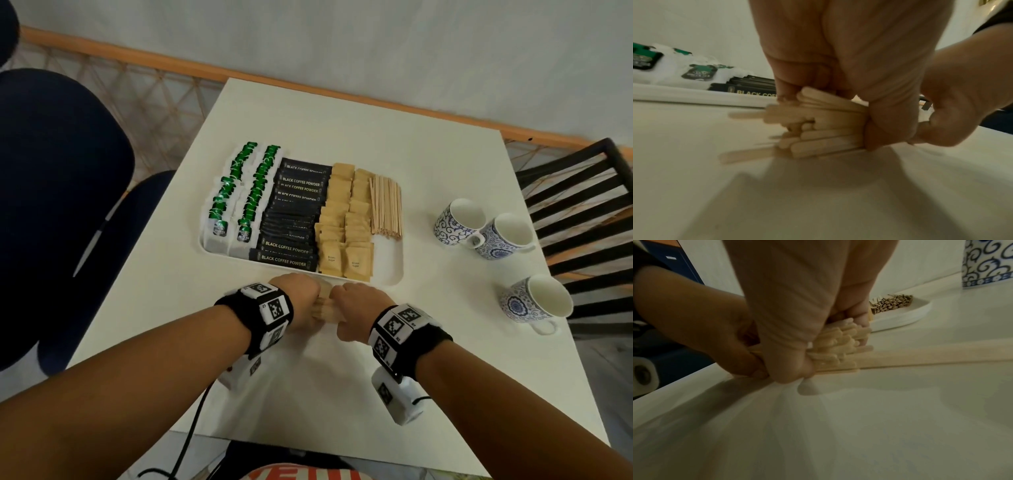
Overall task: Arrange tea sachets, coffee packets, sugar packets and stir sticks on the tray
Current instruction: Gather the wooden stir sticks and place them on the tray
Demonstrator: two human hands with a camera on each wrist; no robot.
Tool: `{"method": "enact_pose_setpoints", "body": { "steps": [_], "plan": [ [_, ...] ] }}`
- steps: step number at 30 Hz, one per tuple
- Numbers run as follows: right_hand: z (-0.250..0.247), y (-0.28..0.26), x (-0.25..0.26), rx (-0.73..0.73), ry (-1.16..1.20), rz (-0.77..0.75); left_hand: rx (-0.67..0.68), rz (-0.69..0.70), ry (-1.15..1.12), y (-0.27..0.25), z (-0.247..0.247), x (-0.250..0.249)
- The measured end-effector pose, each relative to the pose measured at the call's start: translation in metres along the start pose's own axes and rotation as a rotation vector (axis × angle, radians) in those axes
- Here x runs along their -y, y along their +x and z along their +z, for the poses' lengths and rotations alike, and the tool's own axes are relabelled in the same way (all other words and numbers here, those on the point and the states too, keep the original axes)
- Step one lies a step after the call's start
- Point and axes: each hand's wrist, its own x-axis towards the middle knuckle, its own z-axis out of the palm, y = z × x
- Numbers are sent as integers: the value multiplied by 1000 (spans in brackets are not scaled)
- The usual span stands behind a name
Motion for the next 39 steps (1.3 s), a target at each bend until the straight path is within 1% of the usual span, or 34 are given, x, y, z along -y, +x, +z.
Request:
{"method": "enact_pose_setpoints", "body": {
  "steps": [3, 8, 16, 19, 27, 32, 35, 39],
  "plan": [
    [3, -3, 1, -1, -6, -9, 37, 14, 4, 0, -1, 0],
    [6, -5, 3, -25, 0, -9, 30, 54, -13, -1, 2, 3],
    [0, -4, 7, 32, 6, 13, 35, 53, 88, -2, 4, -6],
    [2, -4, 7, 24, 31, 9, 30, 57, 122, 0, 7, -6],
    [4, -1, 5, -21, 42, 8, -25, 69, 94, 5, 15, -3],
    [5, 4, 5, -18, 42, 4, 9, 73, 117, 11, 15, 0],
    [6, 5, 4, -15, 63, 17, 6, 70, 74, 15, 16, 2],
    [9, 6, 3, -35, 92, 3, -4, 83, 79, 15, 18, 1]
  ]
}}
